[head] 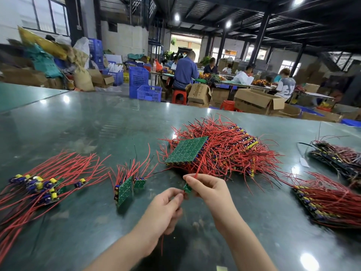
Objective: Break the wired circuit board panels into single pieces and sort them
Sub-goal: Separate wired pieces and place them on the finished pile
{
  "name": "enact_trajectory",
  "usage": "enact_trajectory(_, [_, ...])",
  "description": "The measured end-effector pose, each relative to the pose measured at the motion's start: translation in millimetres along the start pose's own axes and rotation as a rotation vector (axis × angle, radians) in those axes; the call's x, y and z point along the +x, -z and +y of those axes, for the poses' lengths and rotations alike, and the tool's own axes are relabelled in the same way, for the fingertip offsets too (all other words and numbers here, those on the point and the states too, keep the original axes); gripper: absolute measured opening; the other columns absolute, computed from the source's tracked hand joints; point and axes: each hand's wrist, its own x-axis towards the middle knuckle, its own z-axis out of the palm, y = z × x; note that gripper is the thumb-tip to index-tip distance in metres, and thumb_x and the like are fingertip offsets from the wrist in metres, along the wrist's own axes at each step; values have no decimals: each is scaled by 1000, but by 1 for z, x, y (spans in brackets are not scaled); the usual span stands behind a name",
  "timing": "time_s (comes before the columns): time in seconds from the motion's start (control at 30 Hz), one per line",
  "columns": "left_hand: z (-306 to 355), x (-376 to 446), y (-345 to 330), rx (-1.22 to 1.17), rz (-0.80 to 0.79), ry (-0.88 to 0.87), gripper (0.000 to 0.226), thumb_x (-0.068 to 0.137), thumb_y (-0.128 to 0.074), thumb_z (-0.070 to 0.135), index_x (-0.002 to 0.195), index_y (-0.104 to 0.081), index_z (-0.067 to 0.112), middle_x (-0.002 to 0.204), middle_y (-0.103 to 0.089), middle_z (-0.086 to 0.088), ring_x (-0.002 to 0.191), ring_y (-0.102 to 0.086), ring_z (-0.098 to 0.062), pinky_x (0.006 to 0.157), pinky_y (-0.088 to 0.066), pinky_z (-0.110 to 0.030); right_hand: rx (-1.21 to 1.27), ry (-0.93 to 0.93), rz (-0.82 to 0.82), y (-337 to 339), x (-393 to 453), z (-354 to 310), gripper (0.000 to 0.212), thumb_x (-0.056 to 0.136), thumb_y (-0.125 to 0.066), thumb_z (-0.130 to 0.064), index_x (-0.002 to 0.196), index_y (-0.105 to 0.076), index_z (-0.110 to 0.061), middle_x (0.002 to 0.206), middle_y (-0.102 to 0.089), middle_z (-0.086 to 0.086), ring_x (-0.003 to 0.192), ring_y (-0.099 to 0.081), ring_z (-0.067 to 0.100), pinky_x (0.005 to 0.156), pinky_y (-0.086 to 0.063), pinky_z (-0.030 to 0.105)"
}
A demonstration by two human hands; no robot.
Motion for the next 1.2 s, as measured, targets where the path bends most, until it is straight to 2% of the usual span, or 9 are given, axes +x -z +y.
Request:
enact_trajectory(0.1, [-4,-3,2,387,182,-304,12,93,-58,16,83,-55,22,42,-46,3,34,-31,-5,37,-24,-14,-63,41,9,-2,0,1,16,82,-71,-19,68,-74,-24,56,-57,-11,56,-46,2,57,-39,16])
enact_trajectory(0.2, [-2,-8,1,577,267,-537,15,87,-65,14,80,-58,25,60,-63,8,45,-50,-2,47,-37,-14,-97,65,-8,-2,-1,1,16,83,-71,-20,68,-74,-25,55,-58,-13,56,-46,1,58,-39,16])
enact_trajectory(0.3, [-1,-9,2,676,352,-613,19,80,-72,11,77,-62,26,68,-65,14,57,-58,-2,55,-42,-12,-113,64,-20,-3,-2,1,13,83,-71,-20,71,-73,-24,54,-59,-15,55,-48,-3,58,-40,13])
enact_trajectory(0.4, [0,-8,4,697,381,-638,27,77,-74,7,71,-59,29,60,-63,9,48,-52,-2,55,-47,-24,-136,74,-29,-6,-3,1,14,84,-70,-21,70,-72,-24,52,-55,-13,55,-45,0,57,-38,15])
enact_trajectory(0.53, [1,-11,6,720,338,-656,17,82,-62,19,72,-51,29,55,-61,-4,52,-59,-25,59,-51,-43,-153,93,-46,-8,-5,0,12,84,-70,-21,73,-73,-21,51,-54,-14,54,-44,0,57,-38,16])
enact_trajectory(0.73, [1,-10,6,684,306,-578,21,92,-53,7,83,-50,26,59,-66,-5,53,-65,-20,59,-54,-44,-129,145,20,-12,-8,0,11,84,-70,-18,75,-74,-23,59,-65,-15,57,-52,-6,60,-41,12])
enact_trajectory(0.83, [3,-9,2,480,289,-451,26,93,-48,-1,81,-50,21,58,-67,-9,48,-65,-21,51,-56,-36,-87,173,98,-18,-11,3,19,82,-71,-13,72,-73,-29,75,-73,-8,71,-64,-2,70,-49,14])
enact_trajectory(1.0, [12,-7,2,73,107,-177,10,96,-45,0,95,-54,5,63,-67,-13,50,-62,-22,47,-52,-29,-43,132,86,-13,-8,-1,19,83,-70,-10,74,-74,-26,74,-73,-8,68,-62,-5,67,-47,11])
enact_trajectory(1.2, [17,-3,10,-79,-29,14,8,94,-50,2,95,-58,2,63,-64,-6,44,-52,-9,41,-43,-19,-74,171,28,-6,-5,-5,22,84,-68,-6,76,-73,-27,76,-68,-4,67,-59,-7,66,-42,8])
